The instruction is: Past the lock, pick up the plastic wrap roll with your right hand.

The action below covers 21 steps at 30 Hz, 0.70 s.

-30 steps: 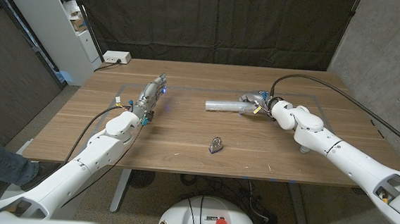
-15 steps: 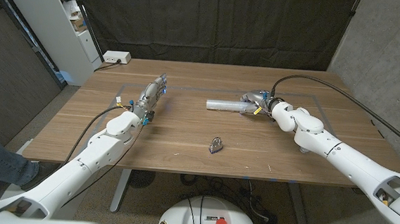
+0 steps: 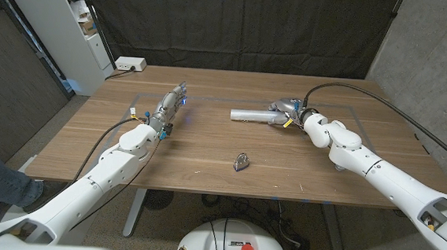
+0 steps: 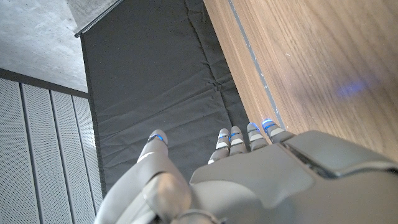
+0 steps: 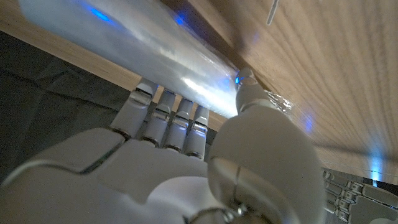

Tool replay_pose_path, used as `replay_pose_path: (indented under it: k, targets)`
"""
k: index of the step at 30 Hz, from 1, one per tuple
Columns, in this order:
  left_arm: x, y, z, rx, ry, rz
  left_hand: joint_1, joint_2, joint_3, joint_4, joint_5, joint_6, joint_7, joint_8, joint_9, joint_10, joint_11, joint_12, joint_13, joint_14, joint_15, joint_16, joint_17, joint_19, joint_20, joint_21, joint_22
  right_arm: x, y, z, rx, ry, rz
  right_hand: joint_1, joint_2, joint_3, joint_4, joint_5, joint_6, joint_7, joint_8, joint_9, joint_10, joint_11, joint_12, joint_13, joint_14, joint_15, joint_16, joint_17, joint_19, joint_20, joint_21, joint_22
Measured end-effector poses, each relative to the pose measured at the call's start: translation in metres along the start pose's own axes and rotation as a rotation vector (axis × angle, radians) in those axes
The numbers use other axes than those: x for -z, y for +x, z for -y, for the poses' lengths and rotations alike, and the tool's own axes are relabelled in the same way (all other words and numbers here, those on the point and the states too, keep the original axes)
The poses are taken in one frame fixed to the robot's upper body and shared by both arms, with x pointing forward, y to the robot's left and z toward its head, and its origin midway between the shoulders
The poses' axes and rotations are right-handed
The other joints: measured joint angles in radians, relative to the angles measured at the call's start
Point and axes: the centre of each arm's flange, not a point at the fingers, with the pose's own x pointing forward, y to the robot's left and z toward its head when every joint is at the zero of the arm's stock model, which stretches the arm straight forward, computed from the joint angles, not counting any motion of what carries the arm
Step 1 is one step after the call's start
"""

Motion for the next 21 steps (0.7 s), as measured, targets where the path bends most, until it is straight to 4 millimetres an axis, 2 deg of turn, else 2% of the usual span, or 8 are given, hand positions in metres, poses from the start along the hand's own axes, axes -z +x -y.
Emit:
replay_pose_path:
  k: [12,21]
  targets:
    - [0.0,0.002,0.0,0.002,0.0,0.001,0.0,0.0,0.0,0.0,0.0,0.002,0.002,0.0,0.0,0.0,0.0,0.0,0.0,0.0,0.0,0.0,0.0,0.0,0.0,0.0,0.0,-0.002,-0.001,0.008,0.026,0.003,0.011,0.012,-0.007,-0.011,0.008,-0.008,0.012,0.012,-0.003,-0.001,0.011,0.0,0.009,0.009,0.009,-0.002,0.012,0.022,0.002,-0.002,0.0,0.004]
    - [-0.001,0.003,0.0,0.003,0.0,0.002,-0.004,0.004,-0.003,-0.003,0.0,0.006,0.006,0.0,0.0,0.0,0.0,0.0,0.0,0.0,0.0,0.0,0.0,0.0,0.0,0.0,0.0,-0.001,-0.002,0.016,0.036,0.021,0.02,0.011,-0.006,-0.013,0.007,-0.01,0.018,0.018,0.001,0.002,0.016,0.005,0.017,0.018,0.018,0.0,0.012,0.023,0.014,-0.021,0.0,0.004]
